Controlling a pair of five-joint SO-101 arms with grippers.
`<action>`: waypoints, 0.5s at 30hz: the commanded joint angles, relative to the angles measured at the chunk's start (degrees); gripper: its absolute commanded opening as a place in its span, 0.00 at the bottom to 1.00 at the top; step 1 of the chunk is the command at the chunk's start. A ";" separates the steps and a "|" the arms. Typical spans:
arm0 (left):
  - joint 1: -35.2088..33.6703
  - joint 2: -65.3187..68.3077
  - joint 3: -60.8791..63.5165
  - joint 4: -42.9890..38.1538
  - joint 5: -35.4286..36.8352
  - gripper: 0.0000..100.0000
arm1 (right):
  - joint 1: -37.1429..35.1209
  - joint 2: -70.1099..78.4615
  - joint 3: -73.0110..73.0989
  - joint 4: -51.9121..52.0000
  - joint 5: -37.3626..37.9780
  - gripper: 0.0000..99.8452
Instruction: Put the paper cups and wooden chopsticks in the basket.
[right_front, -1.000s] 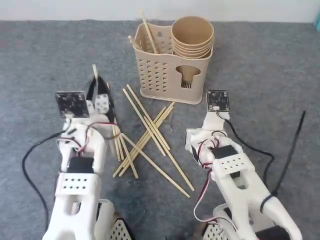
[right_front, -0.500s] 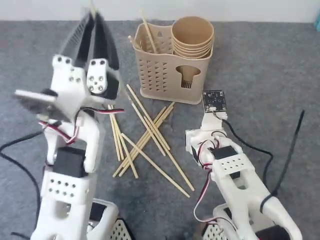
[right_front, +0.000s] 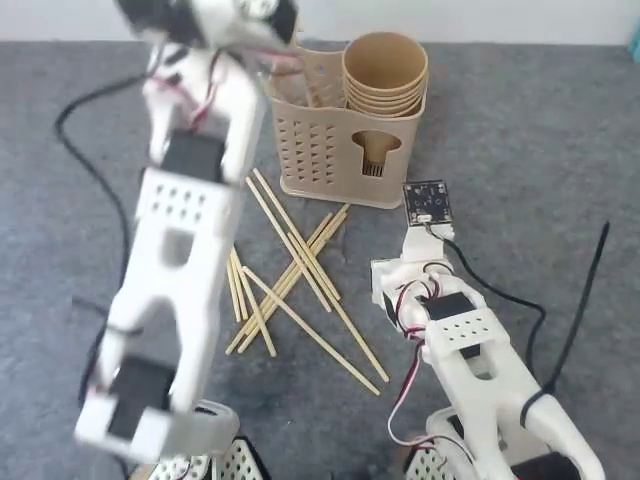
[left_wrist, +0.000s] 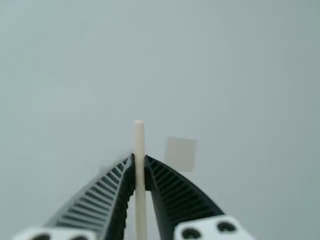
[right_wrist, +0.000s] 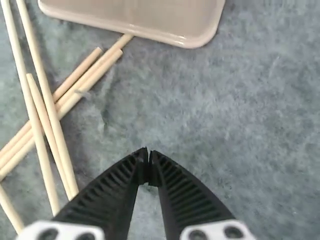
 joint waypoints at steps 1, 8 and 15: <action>0.53 10.11 -12.26 -1.49 -0.18 0.01 | 0.48 -2.51 -0.35 -1.19 2.55 0.01; -0.18 19.34 -14.20 -1.85 -0.44 0.01 | 0.48 -2.51 -0.53 -1.19 2.64 0.01; 0.09 20.04 -14.29 1.23 0.09 0.15 | 0.48 -2.51 -0.53 -1.19 2.73 0.01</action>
